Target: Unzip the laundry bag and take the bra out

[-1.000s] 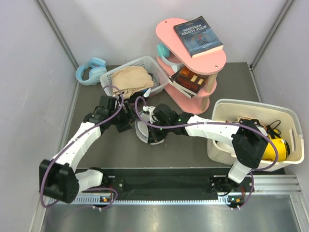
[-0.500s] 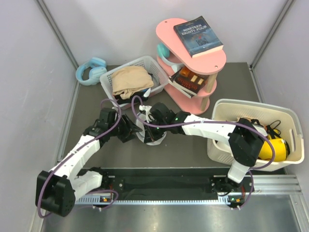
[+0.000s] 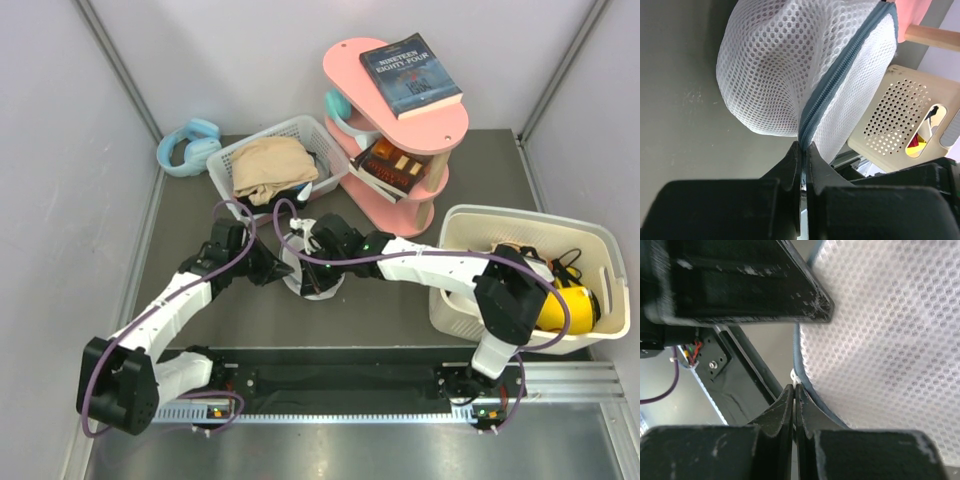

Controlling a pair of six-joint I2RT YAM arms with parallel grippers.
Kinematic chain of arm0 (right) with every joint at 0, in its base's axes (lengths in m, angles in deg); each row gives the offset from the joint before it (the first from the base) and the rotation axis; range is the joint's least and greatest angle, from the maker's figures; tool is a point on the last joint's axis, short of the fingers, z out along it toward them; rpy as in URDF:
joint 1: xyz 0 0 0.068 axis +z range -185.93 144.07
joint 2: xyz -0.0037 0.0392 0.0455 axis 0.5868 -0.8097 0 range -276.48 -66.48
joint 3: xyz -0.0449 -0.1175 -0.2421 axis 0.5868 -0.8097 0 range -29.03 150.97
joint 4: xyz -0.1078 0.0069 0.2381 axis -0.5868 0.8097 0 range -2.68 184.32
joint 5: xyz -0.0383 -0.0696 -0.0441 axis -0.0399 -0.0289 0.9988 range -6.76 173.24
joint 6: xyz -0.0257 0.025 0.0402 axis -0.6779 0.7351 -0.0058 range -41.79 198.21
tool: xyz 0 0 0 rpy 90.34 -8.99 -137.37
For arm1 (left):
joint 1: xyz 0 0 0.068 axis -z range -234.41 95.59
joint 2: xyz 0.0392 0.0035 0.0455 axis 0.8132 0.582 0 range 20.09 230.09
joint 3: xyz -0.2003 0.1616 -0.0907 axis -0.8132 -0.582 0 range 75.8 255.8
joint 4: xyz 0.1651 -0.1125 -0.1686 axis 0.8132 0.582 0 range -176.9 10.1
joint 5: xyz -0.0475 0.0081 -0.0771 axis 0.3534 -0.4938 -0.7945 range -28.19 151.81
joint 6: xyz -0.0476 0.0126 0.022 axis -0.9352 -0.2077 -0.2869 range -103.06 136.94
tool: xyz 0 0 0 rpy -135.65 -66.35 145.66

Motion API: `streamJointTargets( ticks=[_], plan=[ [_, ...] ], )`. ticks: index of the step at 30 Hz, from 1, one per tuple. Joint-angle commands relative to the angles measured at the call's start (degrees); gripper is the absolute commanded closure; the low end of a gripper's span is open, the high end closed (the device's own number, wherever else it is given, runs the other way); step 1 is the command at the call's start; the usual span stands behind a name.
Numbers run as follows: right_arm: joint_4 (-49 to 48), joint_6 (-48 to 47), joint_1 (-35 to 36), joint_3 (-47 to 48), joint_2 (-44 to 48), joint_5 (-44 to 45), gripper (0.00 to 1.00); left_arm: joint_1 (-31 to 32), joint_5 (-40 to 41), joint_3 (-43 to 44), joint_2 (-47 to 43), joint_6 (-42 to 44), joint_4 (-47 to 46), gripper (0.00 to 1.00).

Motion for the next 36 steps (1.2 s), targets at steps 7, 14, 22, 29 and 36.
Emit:
streamJointTargets(
  ticks=[7,14,22,29,36],
  plan=[
    [-0.1,0.2,-3.2,-5.9,7.1,0.6,1.0,-0.9,2.0,3.0,-0.7,3.5,0.3,1.0],
    [-1.0,0.3,-7.6,-10.0,10.6,1.1,1.0,-1.9,2.2,4.1,-0.4,5.3,2.1,1.0],
    [1.1,-1.0,-6.0,-6.7,9.8,2.2,1.0,-1.9,-1.3,12.7,9.2,9.9,0.9,1.0],
    [2.3,-1.7,-0.9,-1.7,4.8,0.8,1.0,-1.7,-1.6,17.9,13.6,12.0,3.2,0.4],
    [2.7,-1.7,-0.1,3.5,0.9,-0.7,1.0,-1.8,3.9,13.4,5.5,12.9,11.4,0.27]
  ],
)
